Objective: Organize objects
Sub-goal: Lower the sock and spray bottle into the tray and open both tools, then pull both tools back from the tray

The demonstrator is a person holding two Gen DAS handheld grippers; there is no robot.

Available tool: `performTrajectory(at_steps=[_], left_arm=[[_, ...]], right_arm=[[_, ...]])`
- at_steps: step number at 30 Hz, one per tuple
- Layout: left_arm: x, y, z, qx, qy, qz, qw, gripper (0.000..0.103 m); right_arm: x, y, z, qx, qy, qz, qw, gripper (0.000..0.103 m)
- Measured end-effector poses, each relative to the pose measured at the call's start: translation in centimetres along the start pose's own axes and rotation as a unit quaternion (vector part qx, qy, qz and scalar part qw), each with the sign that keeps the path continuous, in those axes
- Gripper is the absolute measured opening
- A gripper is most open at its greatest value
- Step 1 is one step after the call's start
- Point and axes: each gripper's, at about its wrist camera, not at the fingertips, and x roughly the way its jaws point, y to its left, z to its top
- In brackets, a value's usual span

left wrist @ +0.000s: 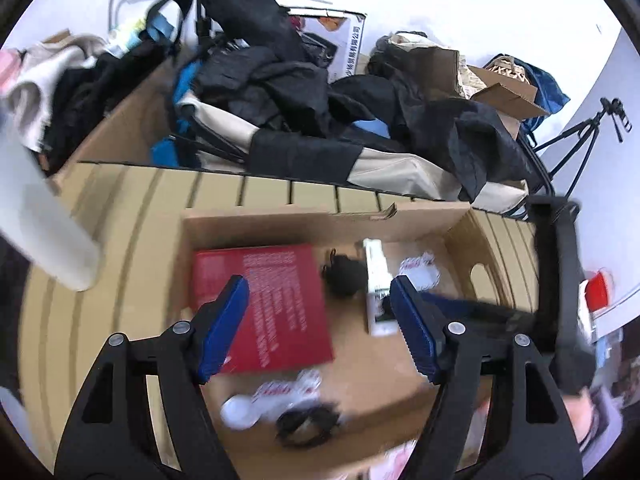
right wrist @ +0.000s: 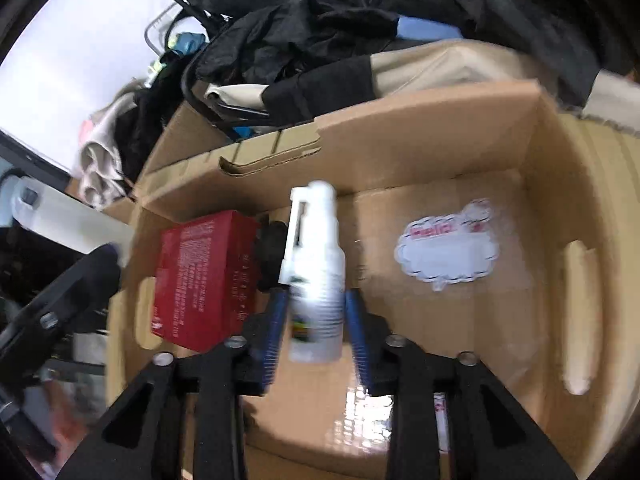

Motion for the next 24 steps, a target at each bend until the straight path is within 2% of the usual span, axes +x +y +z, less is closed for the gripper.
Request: performTrajectory(at_steps=[1,2,6,8,9,12,14,19,22,24], left_arm=[[-1.5,0.0,-0.4,0.007,-0.006,0.013,0.9999,0.073],[-2.7,-0.1,-0.7,0.009,-0.012,0.024,0.9996,0.076],[-8.3,-0.6,-2.9,0.030,-0.030,0.071,0.9966,0.078],[-11.1,-1.0,-4.1,0.037,-0.041,0.082,0.9951,0.087],[-13.3,-1.4,-5.0,0.040,-0.052,0.085,0.9942,0.088],[-18.2,-2.3,-7.0,0.047,-0.077,0.083,0.9924,0.092],[-21.6,-3.1,-8.8,0.054,-0.101,0.080,0.9902,0.103],[-28.2,-5.4,-14.6,0.074,-0.149,0.082,0.9826,0.103],[-30.5,-6.4,-18.5,0.066,-0.163,0.057,0.9827,0.103],[-31.7,-6.5,-21.5,0.048,-0.172,0.019,0.9837,0.103]], right_arm=[[-1.0,0.1,-0.1,-0.001,-0.010,0.005,1.000,0.080],[-2.5,0.1,-0.3,-0.002,-0.021,0.010,1.000,0.084],[-8.7,0.8,-1.5,-0.018,-0.056,0.003,0.998,0.084],[-13.1,1.5,-3.0,-0.045,-0.082,-0.010,0.996,0.084],[-14.4,1.8,-3.5,-0.054,-0.090,-0.015,0.994,0.084],[-20.5,2.9,-6.7,-0.095,-0.123,-0.031,0.987,0.084],[-23.7,3.3,-8.7,-0.116,-0.139,-0.035,0.983,0.084],[-30.5,3.6,-15.8,-0.160,-0.173,-0.038,0.971,0.084],[-32.4,3.5,-20.1,-0.172,-0.184,-0.038,0.967,0.084],[-33.5,3.1,-23.7,-0.178,-0.197,-0.048,0.963,0.084]])
